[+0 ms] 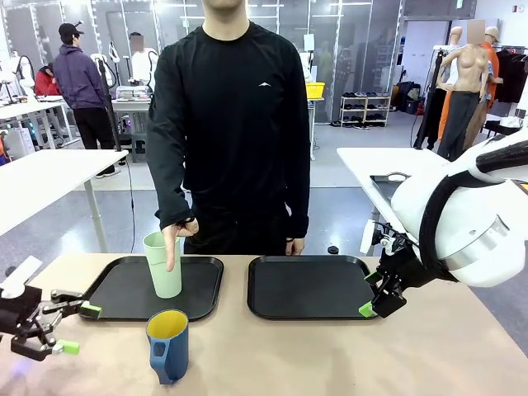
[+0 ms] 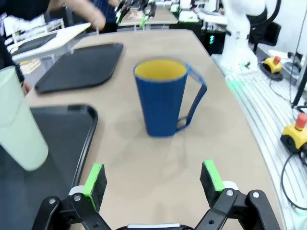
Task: Sort and store the cups by type.
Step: Pick up the Handle plastic cup and place it into the empty Flat Tray.
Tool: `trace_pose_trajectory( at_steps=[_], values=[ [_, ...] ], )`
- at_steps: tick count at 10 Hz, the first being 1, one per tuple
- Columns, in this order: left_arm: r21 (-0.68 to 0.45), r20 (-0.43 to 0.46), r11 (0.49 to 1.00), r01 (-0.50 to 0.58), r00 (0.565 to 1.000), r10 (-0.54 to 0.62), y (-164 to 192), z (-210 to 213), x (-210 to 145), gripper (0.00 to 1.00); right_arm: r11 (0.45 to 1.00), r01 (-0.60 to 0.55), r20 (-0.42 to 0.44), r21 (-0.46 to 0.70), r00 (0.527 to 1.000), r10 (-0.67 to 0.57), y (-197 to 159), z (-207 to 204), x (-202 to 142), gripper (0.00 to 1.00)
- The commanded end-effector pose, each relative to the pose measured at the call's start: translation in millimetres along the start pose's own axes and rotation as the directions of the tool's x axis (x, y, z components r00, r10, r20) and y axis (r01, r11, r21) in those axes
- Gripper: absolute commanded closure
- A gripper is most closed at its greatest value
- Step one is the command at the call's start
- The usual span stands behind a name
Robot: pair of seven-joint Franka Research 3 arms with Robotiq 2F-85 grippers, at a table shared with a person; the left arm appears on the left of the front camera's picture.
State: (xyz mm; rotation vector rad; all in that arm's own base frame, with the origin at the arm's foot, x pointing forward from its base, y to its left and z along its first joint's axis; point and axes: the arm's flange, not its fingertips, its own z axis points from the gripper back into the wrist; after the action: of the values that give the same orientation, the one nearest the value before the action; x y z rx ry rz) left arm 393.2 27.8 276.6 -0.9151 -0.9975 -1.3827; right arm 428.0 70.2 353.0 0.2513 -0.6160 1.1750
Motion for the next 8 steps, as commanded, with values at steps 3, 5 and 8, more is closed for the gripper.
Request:
trace_pose_trajectory(
  at_steps=[3, 5, 8],
  values=[
    [-0.042, 0.109, 0.998, 0.039, 0.993, -0.035, -27.1, -46.1, -56.3, 0.0, 1.0, -0.007, -0.002, 0.003, 1.0, 0.007, -0.2, -1.4, -0.9, 0.0],
    [-0.068, 0.118, 0.997, 0.037, 0.993, -0.029, -26.9, -64.7, -58.5, 0.0, 1.0, -0.007, -0.002, 0.003, 1.0, 0.007, -0.2, -1.4, -0.9, 0.0],
    [-0.096, 0.105, 0.995, -0.022, 0.994, 0.032, -13.5, -51.2, 7.5, 0.0, 1.0, -0.007, -0.002, 0.003, 1.0, 0.007, -0.2, -1.4, -0.9, 0.0]
  ],
)
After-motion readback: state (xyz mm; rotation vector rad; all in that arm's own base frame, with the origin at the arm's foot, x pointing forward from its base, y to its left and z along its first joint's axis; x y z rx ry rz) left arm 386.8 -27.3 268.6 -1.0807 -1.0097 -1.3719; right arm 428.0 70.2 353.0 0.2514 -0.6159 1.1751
